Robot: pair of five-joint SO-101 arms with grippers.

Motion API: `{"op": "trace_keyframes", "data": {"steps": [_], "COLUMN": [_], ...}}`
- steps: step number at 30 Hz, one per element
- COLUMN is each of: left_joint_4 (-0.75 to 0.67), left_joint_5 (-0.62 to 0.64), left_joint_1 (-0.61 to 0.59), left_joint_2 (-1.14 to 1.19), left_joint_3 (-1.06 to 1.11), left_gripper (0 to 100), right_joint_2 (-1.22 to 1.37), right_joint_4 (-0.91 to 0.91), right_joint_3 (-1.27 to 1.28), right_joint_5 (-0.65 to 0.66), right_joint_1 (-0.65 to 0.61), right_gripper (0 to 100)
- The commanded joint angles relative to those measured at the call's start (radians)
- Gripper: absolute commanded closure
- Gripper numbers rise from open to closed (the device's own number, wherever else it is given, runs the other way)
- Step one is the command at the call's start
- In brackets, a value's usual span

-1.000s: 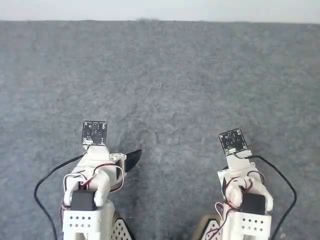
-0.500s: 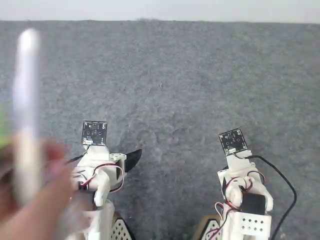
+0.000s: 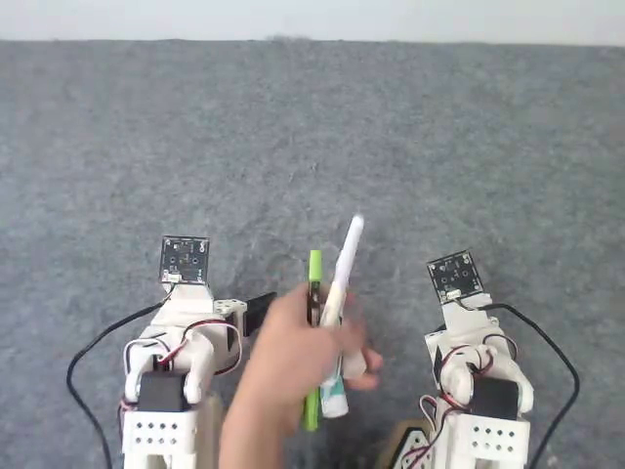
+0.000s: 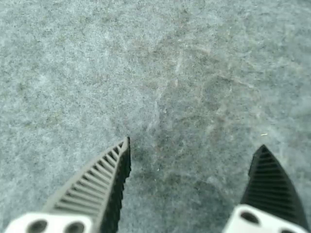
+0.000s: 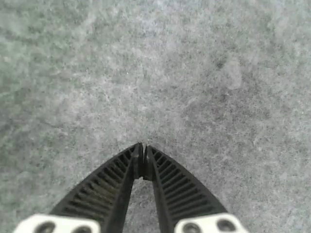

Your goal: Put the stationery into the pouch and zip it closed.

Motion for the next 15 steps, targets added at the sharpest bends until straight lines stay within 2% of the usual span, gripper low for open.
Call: {"op": "trace_keyframes", "data": {"steps": [1, 12, 15], "left_joint_4": [0.006, 0.006, 0.006], "left_joint_5": [0.006, 0.006, 0.006], "left_joint_1": [0.002, 0.009, 0.011], "left_joint_2": [0.009, 0.009, 0.009], "left_joint_3": [-0.005, -0.005, -0.005], "left_gripper": [63, 63, 63], "right_joint_2": [-0.021, -0.024, -0.022], "right_joint_4": [0.005, 0.005, 0.005], "right_joint_3": [0.015, 0.015, 0.015], "right_joint_5": [0.017, 0.017, 0.017], "right_joint_1": [0.008, 0.002, -0.033], "right_gripper": [99.1, 99.1, 99.1]}}
